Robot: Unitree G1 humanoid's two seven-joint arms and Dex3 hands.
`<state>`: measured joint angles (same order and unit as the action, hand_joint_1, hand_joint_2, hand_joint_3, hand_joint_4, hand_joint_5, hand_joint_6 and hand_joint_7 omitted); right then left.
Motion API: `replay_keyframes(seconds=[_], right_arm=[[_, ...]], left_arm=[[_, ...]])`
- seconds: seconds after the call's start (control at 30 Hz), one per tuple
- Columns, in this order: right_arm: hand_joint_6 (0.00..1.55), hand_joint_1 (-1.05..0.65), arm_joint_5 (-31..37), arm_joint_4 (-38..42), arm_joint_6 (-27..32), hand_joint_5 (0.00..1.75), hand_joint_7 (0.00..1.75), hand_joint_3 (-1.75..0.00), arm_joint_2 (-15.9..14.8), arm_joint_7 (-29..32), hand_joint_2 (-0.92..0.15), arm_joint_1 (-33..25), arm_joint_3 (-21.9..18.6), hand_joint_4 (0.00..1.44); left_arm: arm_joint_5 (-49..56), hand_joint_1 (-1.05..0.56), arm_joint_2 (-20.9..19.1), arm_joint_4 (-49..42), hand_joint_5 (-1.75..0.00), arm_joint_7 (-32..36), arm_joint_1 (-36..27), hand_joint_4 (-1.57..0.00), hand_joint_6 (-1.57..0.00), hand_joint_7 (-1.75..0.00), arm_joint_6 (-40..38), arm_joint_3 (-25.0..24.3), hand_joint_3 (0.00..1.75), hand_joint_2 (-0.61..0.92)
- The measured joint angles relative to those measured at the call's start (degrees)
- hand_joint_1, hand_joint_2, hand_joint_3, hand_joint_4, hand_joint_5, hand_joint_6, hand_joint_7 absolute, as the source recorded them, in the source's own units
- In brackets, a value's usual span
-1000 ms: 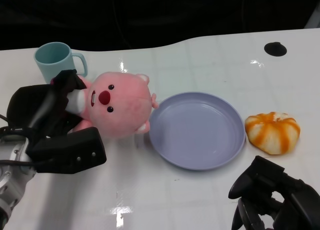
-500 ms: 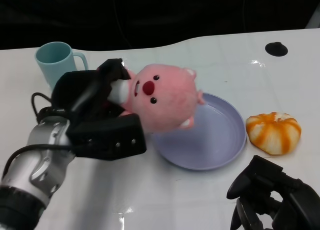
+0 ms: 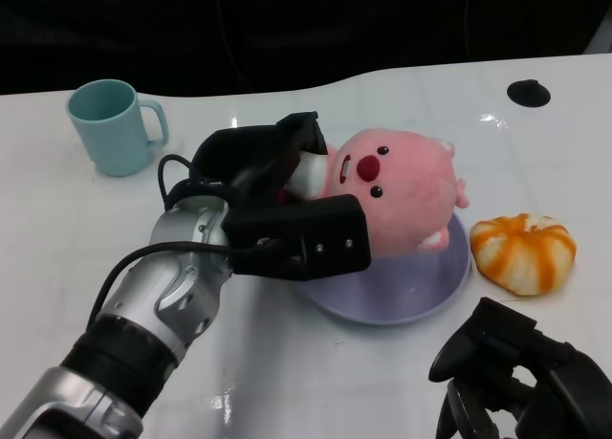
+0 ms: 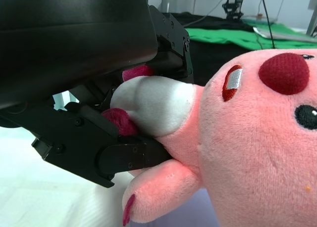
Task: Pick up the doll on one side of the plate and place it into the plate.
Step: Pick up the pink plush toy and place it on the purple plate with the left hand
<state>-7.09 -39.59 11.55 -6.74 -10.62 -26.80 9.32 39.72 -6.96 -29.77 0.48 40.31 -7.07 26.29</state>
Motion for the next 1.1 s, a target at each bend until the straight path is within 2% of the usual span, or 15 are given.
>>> replay_keyframes(seconds=[0.13, 0.33, 0.37, 0.47, 0.5, 0.53, 0.57, 0.6, 0.63, 0.67, 0.7, 0.73, 0.8, 0.9, 1.1], right_arm=[[0.52, -0.23, 0.2, 0.0, 0.0, 1.75, 1.57, -1.22, 0.0, 0.2, -0.55, 0.1, 0.5, 0.63], [0.52, -0.24, 0.3, 0.0, 0.0, 1.75, 1.56, -1.22, 0.0, 0.4, -0.55, 0.1, 0.8, 0.63], [0.52, -0.24, 0.4, 0.0, 0.0, 1.75, 1.56, -1.22, 0.0, 0.4, -0.54, 0.1, 0.9, 0.63], [0.53, -0.24, 0.4, 0.0, -0.2, 1.75, 1.56, -1.22, 0.0, 0.3, -0.54, 0.1, 0.9, 0.63], [0.52, -0.24, 0.3, 0.0, -0.2, 1.75, 1.56, -1.22, 0.0, 0.4, -0.54, 0.1, 0.9, 0.63], [0.52, -0.24, 0.3, 0.0, -0.2, 1.75, 1.56, -1.22, 0.0, 0.4, -0.55, 0.1, 0.9, 0.63], [0.52, -0.24, 0.3, 0.0, -0.2, 1.75, 1.56, -1.22, 0.0, 0.4, -0.54, 0.1, 0.9, 0.63], [0.52, -0.24, 0.3, 0.0, -0.1, 1.75, 1.56, -1.22, 0.0, 0.4, -0.54, 0.1, 0.9, 0.63], [0.53, -0.24, 0.3, 0.0, -0.1, 1.75, 1.56, -1.22, 0.0, 0.4, -0.54, 0.1, 0.9, 0.63], [0.53, -0.24, 0.3, 0.0, -0.1, 1.75, 1.56, -1.22, 0.0, 0.4, -0.54, 0.1, 0.9, 0.63], [0.53, -0.24, 0.3, 0.0, -0.1, 1.75, 1.56, -1.21, 0.0, 0.4, -0.54, 0.1, 0.9, 0.63], [0.53, -0.25, 0.3, 0.0, -0.1, 1.75, 1.56, -1.21, 0.0, 0.4, -0.54, 0.1, 0.8, 0.63], [0.53, -0.24, 0.3, 0.0, -0.1, 1.75, 1.55, -1.21, 0.0, 0.4, -0.55, 0.1, 0.8, 0.63], [0.53, -0.24, 0.2, 0.0, -0.1, 1.75, 1.55, -1.21, 0.0, 0.4, -0.55, 0.2, 0.8, 0.63], [0.53, -0.23, 0.3, 0.0, -0.1, 1.75, 1.55, -1.22, 0.0, 0.4, -0.55, 0.2, 0.7, 0.63]], left_arm=[[0.0, -0.21, 1.7, -3.1, -1.75, 0.0, 1.4, -0.9, -0.65, -1.67, 0.0, 0.4, 0.88, 0.64], [0.0, -0.21, 2.8, -5.7, -1.75, 0.0, 1.9, -0.89, -0.66, -1.75, 0.6, 1.4, 0.9, 0.56], [-0.1, -0.22, 2.8, -5.9, -1.75, 0.0, 1.9, -0.87, -0.66, -1.65, 1.0, 1.3, 0.87, 0.54], [-2.0, -0.25, 3.0, -6.5, -1.73, -0.6, 2.0, -0.77, -0.88, -0.77, 2.0, 1.0, 0.55, 0.65], [-2.4, -0.27, 3.0, -6.6, -1.65, -1.2, 2.1, -0.72, -0.9, -0.44, 2.0, 0.9, 0.38, 0.76], [-2.7, -0.28, 2.9, -6.6, -1.61, -2.4, 2.2, -0.69, -0.88, -0.28, 2.0, 0.9, 0.29, 0.83], [-3.1, -0.34, 2.8, -6.5, -1.36, -3.7, 2.2, -0.59, -0.81, -0.13, 1.9, 0.9, 0.23, 0.88], [-3.4, -0.36, 2.7, -6.4, -1.26, -5.2, 2.2, -0.55, -0.78, -0.07, 1.8, 1.0, 0.21, 0.9], [-3.4, -0.44, 2.5, -6.2, -0.93, -6.6, 2.2, -0.47, -0.7, -0.04, 1.5, 1.2, 0.22, 0.91], [-3.4, -0.48, 2.3, -5.8, -0.67, -7.9, 2.2, -0.48, -0.65, -0.02, 1.0, 1.3, 0.23, 0.92], [-3.2, -0.57, 2.0, -5.4, -0.44, -8.9, 2.2, -0.4, -0.53, -0.01, 0.5, 1.6, 0.27, 0.92], [-2.9, -0.62, 1.6, -4.9, -0.35, -10.0, 2.2, -0.35, -0.45, 0.0, 0.2, 2.0, 0.29, 0.92], [-1.8, -0.73, 0.4, -3.7, -0.21, -11.9, 2.3, -0.21, -0.3, 0.0, 0.1, 2.8, 0.35, 0.92], [-0.2, -0.85, -1.3, -1.7, -0.13, -13.9, 2.4, -0.06, -0.17, 0.0, 0.0, 4.3, 0.43, 0.92], [2.1, -0.97, -3.7, 2.2, -0.11, -17.0, 2.5, -0.01, -0.08, 0.0, -0.3, 5.4, 0.51, 0.92]])
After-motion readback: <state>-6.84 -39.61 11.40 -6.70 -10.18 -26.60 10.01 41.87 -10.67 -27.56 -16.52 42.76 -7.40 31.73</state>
